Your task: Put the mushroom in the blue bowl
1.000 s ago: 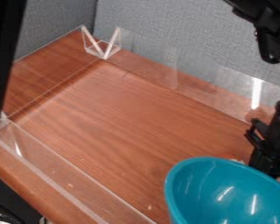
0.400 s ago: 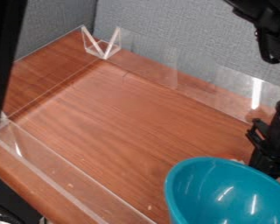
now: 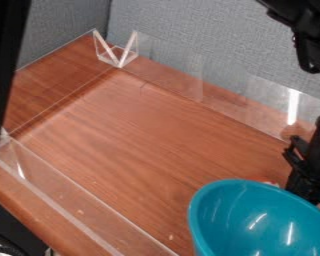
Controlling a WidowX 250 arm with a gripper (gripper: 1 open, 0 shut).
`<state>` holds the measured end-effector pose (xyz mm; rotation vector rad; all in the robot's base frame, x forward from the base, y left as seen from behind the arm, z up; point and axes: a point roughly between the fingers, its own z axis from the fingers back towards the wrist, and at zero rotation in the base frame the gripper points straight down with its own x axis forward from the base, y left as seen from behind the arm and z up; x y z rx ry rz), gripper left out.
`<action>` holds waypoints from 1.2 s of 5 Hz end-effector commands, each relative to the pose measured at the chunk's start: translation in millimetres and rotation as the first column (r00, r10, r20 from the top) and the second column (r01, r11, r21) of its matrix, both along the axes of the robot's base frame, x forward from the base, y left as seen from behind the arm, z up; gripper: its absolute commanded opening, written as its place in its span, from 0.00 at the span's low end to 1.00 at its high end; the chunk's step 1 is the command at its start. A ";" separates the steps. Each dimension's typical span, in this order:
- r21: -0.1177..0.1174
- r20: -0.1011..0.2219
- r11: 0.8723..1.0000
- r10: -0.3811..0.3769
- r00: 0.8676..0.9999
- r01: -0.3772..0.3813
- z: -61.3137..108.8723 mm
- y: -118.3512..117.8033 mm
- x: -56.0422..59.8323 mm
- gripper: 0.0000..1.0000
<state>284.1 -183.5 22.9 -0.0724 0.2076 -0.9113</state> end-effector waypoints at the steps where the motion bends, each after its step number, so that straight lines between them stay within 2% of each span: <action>1: -0.023 0.025 0.999 -0.048 0.999 0.048 3.9 -7.0 -1.2 0.00; 3: -0.025 0.062 0.998 -0.056 0.997 0.057 24.9 -5.5 -6.4 0.00; 6: -0.031 0.081 0.997 -0.065 0.995 0.068 30.8 -7.3 -14.4 0.00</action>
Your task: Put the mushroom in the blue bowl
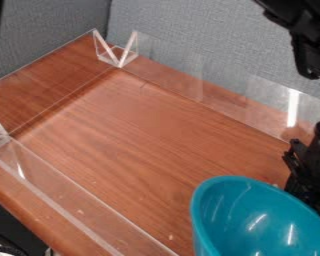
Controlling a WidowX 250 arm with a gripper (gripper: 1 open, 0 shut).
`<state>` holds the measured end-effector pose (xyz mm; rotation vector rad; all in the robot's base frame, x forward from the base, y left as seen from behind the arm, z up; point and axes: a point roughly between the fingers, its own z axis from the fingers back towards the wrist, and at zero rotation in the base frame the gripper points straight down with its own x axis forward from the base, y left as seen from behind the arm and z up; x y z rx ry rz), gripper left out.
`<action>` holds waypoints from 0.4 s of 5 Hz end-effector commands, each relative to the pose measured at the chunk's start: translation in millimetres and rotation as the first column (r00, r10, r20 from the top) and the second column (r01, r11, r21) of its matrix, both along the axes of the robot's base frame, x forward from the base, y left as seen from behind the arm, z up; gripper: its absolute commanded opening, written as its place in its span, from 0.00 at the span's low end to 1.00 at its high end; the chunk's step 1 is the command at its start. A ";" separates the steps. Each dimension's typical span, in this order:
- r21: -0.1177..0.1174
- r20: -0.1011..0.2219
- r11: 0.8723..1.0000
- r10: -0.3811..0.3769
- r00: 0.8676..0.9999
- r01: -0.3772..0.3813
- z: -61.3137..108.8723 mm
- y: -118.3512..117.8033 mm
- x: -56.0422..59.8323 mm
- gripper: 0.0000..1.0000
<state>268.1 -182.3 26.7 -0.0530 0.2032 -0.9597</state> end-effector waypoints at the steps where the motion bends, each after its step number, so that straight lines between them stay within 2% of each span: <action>1: -0.047 0.070 0.999 -0.020 0.997 0.023 27.3 -8.5 -1.4 0.00; 2: -0.050 0.073 0.998 -0.023 0.997 0.027 28.6 -8.1 -4.4 0.00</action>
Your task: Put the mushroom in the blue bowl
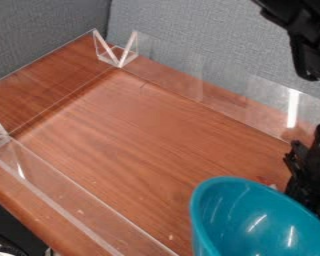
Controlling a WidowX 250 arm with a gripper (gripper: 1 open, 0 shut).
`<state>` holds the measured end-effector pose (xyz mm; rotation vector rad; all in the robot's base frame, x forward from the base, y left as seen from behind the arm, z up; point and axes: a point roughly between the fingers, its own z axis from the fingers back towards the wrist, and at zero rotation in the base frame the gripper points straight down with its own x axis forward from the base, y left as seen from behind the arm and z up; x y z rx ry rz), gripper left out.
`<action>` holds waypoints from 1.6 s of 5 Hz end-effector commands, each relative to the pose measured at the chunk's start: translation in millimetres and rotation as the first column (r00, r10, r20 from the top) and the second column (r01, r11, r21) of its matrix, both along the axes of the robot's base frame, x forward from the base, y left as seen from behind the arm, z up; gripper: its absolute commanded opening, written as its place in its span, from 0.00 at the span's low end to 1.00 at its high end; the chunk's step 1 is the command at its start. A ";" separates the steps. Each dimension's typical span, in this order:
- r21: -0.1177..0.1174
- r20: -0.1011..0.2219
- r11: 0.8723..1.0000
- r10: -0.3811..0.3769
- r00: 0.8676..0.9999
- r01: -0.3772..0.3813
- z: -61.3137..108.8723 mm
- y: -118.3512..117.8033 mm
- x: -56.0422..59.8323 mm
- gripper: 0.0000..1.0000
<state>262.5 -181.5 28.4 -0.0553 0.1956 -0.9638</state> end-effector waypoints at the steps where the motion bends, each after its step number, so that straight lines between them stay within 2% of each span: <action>1: -0.047 0.068 0.999 -0.022 0.997 0.025 26.2 -9.4 -0.9 0.00; 2: -0.050 0.067 0.998 -0.023 0.997 0.026 24.6 -8.8 -2.3 0.00; 3: -0.054 0.066 0.998 -0.022 0.998 0.026 22.6 -8.8 -3.2 1.00; 4: -0.059 0.066 0.998 -0.018 0.998 0.022 20.2 -8.2 -2.7 1.00; 5: -0.059 0.059 0.998 -0.012 0.998 0.015 16.7 -6.4 -2.2 0.00; 6: -0.057 0.052 0.998 -0.006 0.999 0.009 13.5 -4.2 -1.8 0.00; 8: -0.055 0.073 0.998 0.002 0.997 0.002 22.1 0.4 1.0 0.00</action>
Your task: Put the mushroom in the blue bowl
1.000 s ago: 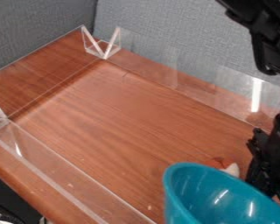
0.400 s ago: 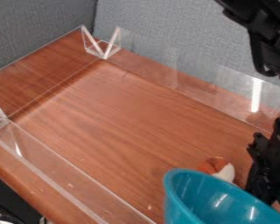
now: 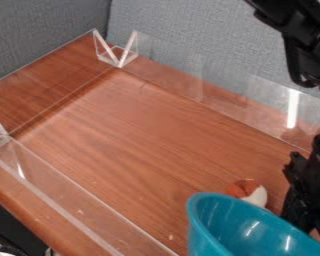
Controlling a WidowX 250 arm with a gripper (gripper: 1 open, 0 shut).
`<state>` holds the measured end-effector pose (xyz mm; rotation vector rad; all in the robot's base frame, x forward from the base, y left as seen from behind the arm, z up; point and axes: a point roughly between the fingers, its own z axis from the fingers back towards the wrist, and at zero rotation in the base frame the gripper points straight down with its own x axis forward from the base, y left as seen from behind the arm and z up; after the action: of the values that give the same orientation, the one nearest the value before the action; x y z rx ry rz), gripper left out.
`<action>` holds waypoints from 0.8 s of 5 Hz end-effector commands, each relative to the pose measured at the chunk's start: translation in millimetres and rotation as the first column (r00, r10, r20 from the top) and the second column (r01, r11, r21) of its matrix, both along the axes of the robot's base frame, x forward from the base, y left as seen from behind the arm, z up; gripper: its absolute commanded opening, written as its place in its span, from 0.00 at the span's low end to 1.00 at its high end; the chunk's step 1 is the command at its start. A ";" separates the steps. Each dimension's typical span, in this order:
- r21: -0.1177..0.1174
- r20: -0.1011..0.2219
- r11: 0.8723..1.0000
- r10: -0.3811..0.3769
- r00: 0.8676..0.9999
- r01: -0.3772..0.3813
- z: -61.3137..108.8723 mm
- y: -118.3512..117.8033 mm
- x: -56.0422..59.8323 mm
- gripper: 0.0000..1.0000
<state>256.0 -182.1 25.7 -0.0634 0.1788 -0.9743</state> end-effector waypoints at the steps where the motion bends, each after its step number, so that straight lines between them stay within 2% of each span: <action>1: -0.039 0.071 0.999 0.013 0.997 -0.010 29.0 2.9 8.7 0.00; 4: -0.044 0.091 0.999 0.028 0.995 -0.024 31.7 5.8 11.5 0.00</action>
<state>259.8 -175.3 31.1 -0.0532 0.1615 -0.9562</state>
